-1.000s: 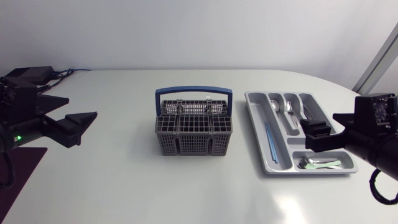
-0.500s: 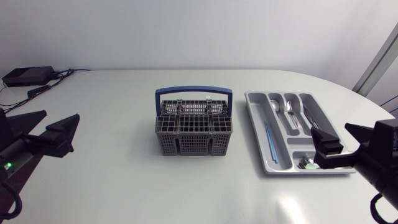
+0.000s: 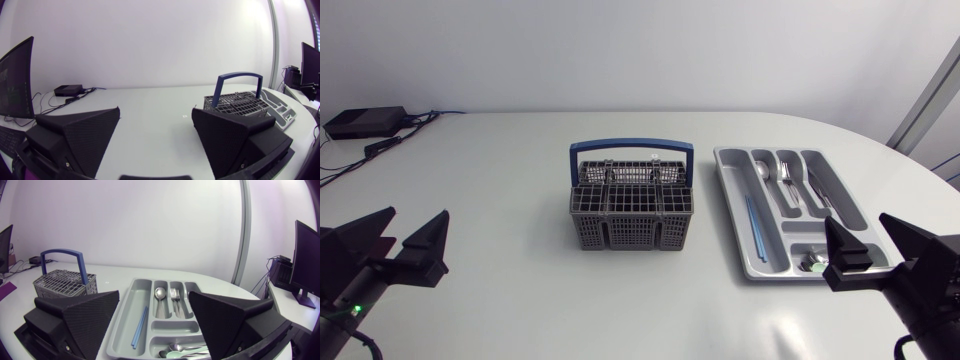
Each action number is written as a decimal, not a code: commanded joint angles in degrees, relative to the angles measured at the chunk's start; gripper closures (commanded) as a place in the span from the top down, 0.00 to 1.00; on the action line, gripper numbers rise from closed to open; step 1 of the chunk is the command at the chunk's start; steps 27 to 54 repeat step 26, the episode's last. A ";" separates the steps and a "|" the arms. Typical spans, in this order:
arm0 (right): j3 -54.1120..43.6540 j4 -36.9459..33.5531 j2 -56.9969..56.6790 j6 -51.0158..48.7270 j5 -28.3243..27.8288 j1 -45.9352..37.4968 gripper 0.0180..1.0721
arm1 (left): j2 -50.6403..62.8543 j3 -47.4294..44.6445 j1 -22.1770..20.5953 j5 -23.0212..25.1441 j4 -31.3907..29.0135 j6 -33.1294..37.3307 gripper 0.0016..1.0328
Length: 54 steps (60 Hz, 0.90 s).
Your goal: Unload the cutlery basket into the drawer organizer.
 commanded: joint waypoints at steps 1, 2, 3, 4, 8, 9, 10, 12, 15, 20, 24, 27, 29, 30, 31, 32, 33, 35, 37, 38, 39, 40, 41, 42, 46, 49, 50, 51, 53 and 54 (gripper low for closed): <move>-3.12 1.86 -2.60 1.49 -0.63 -1.03 0.95 | -2.70 -3.07 -0.59 -0.84 1.64 -1.75 0.96; -3.62 2.17 -3.19 1.58 -0.76 -1.20 0.95 | -3.29 -3.57 -0.67 -1.03 1.82 -1.83 0.96; -3.93 2.37 -3.56 1.64 -0.83 -1.31 0.95 | -3.66 -3.90 -0.72 -1.14 1.93 -1.88 0.96; -4.44 2.68 -4.16 1.73 -0.96 -1.49 0.95 | -4.26 -4.41 -0.79 -1.33 2.11 -1.96 0.96; -5.67 3.44 -5.61 1.96 -1.26 -1.91 0.95 | -6.23 -6.10 -1.05 -1.95 2.71 -2.22 0.96; -5.67 3.44 -5.61 1.96 -1.26 -1.91 0.95 | -6.80 -6.59 -1.12 -2.13 2.88 -2.30 0.96; -5.67 3.44 -5.61 1.96 -1.26 -1.91 0.95 | -7.50 -7.19 -1.21 -2.35 3.09 -2.39 0.96; -5.67 3.44 -5.61 1.96 -1.26 -1.91 0.95 | -8.37 -7.94 -1.33 -2.63 3.36 -2.50 0.96; -5.67 3.44 -5.61 1.96 -1.26 -1.91 0.95 | -9.02 -8.49 -1.41 -2.83 3.55 -2.59 0.96; -5.67 3.44 -5.61 1.96 -1.26 -1.91 0.95 | -9.02 -8.49 -1.41 -2.83 3.55 -2.59 0.96; -5.67 3.44 -5.61 1.96 -1.26 -1.91 0.95 | -9.02 -8.49 -1.41 -2.83 3.55 -2.59 0.96; -5.67 3.44 -5.61 1.96 -1.26 -1.91 0.95 | -9.02 -8.49 -1.41 -2.83 3.55 -2.59 0.96; -5.67 3.44 -5.61 1.96 -1.26 -1.91 0.95 | -9.02 -8.49 -1.41 -2.83 3.55 -2.59 0.96; -5.67 3.44 -5.61 1.96 -1.26 -1.91 0.95 | -9.02 -8.49 -1.41 -2.83 3.55 -2.59 0.96; -5.67 3.44 -5.61 1.96 -1.26 -1.91 0.95 | -9.02 -8.49 -1.41 -2.83 3.55 -2.59 0.96; -5.67 3.44 -5.61 1.96 -1.26 -1.91 0.95 | -9.02 -8.49 -1.41 -2.83 3.55 -2.59 0.96; -5.67 3.44 -5.61 1.96 -1.26 -1.91 0.95 | -9.02 -8.49 -1.41 -2.83 3.55 -2.59 0.96; -5.67 3.44 -5.61 1.96 -1.26 -1.91 0.95 | -9.02 -8.49 -1.41 -2.83 3.55 -2.59 0.96; -5.67 3.44 -5.61 1.96 -1.26 -1.91 0.95 | -9.02 -8.49 -1.41 -2.83 3.55 -2.59 0.96; -5.67 3.44 -5.61 1.96 -1.26 -1.91 0.95 | -9.02 -8.49 -1.41 -2.83 3.55 -2.59 0.96; -5.67 3.44 -5.61 1.96 -1.26 -1.91 0.95 | -9.02 -8.49 -1.41 -2.83 3.55 -2.59 0.96; -5.67 3.44 -5.61 1.96 -1.26 -1.91 0.95 | -9.02 -8.49 -1.41 -2.83 3.55 -2.59 0.96; -5.67 3.44 -5.61 1.96 -1.26 -1.91 0.95 | -9.02 -8.49 -1.41 -2.83 3.55 -2.59 0.96; -5.67 3.44 -5.61 1.96 -1.26 -1.91 0.95 | -9.02 -8.49 -1.41 -2.83 3.55 -2.59 0.96; -5.67 3.44 -5.61 1.96 -1.26 -1.91 0.95 | -9.02 -8.49 -1.41 -2.83 3.55 -2.59 0.96; -5.67 3.44 -5.61 1.96 -1.26 -1.91 0.95 | -9.02 -8.49 -1.41 -2.83 3.55 -2.59 0.96; -5.67 3.44 -5.61 1.96 -1.26 -1.91 0.95 | -9.02 -8.49 -1.41 -2.83 3.55 -2.59 0.96; -5.67 3.44 -5.61 1.96 -1.26 -1.91 0.95 | -9.02 -8.49 -1.41 -2.83 3.55 -2.59 0.96; -5.67 3.44 -5.61 1.96 -1.26 -1.91 0.95 | -9.02 -8.49 -1.41 -2.83 3.55 -2.59 0.96; -5.67 3.44 -5.61 1.96 -1.26 -1.91 0.95 | -9.02 -8.49 -1.41 -2.83 3.55 -2.59 0.96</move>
